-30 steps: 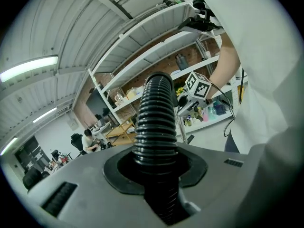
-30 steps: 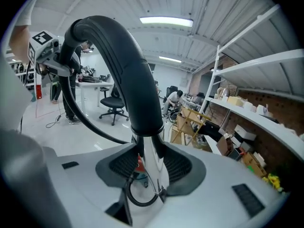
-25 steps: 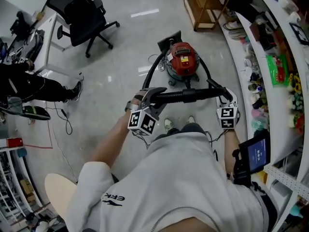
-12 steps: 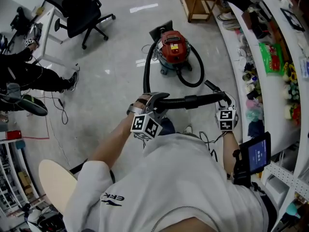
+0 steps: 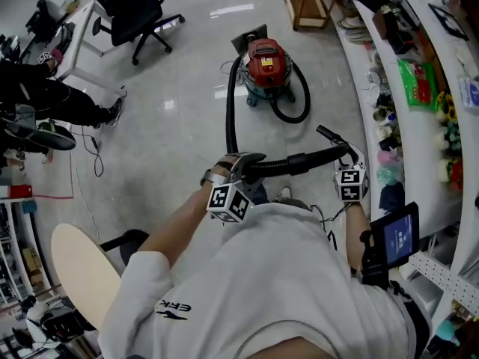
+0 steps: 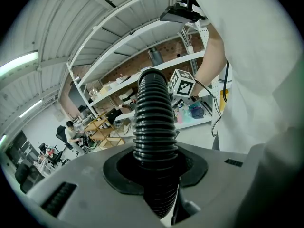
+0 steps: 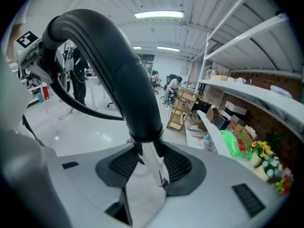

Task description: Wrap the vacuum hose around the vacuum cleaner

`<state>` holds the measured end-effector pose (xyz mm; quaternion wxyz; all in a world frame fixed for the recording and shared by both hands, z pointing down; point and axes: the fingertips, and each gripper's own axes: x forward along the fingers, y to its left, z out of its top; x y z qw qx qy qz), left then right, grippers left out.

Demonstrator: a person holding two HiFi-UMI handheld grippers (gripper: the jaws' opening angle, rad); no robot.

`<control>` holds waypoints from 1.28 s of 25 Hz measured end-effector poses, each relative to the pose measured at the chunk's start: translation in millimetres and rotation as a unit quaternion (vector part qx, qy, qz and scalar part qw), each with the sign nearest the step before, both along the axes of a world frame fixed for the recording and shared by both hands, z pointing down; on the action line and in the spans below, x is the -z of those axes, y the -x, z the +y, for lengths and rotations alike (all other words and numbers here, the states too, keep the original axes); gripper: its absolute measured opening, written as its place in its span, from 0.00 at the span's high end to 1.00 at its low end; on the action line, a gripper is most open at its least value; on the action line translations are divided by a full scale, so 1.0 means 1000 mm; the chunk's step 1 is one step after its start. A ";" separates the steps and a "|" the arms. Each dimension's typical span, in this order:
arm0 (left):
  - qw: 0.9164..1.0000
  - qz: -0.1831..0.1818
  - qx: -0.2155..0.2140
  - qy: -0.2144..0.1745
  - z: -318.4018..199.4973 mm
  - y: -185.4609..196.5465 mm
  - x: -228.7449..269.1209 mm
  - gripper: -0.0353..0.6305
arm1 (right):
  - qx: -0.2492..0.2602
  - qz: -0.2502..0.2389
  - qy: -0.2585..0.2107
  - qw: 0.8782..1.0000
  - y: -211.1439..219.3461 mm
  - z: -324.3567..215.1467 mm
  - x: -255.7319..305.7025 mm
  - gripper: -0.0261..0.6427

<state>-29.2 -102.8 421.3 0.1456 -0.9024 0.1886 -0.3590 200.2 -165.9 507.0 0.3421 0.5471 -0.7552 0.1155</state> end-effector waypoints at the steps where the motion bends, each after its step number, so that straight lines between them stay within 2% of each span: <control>1: 1.000 -0.002 0.002 0.002 0.008 -0.004 -0.001 0.78 | 0.002 -0.001 0.001 1.000 -0.002 0.005 -0.001 0.71; 5: 1.000 -0.003 0.006 0.016 0.039 -0.016 -0.003 0.78 | 0.007 -0.007 0.010 1.000 -0.007 0.020 -0.006 0.71; 10: 0.999 -0.006 0.001 0.037 0.056 -0.036 -0.012 0.78 | -0.011 -0.020 0.025 0.999 -0.021 0.027 -0.023 0.71; 23: 0.995 -0.049 -0.050 0.075 0.055 -0.069 -0.050 0.78 | -0.055 -0.024 0.092 0.994 -0.051 0.045 -0.093 0.71; 32: 0.988 -0.081 -0.062 0.113 0.063 -0.076 -0.093 0.78 | -0.074 -0.024 0.154 0.985 -0.055 0.070 -0.155 0.71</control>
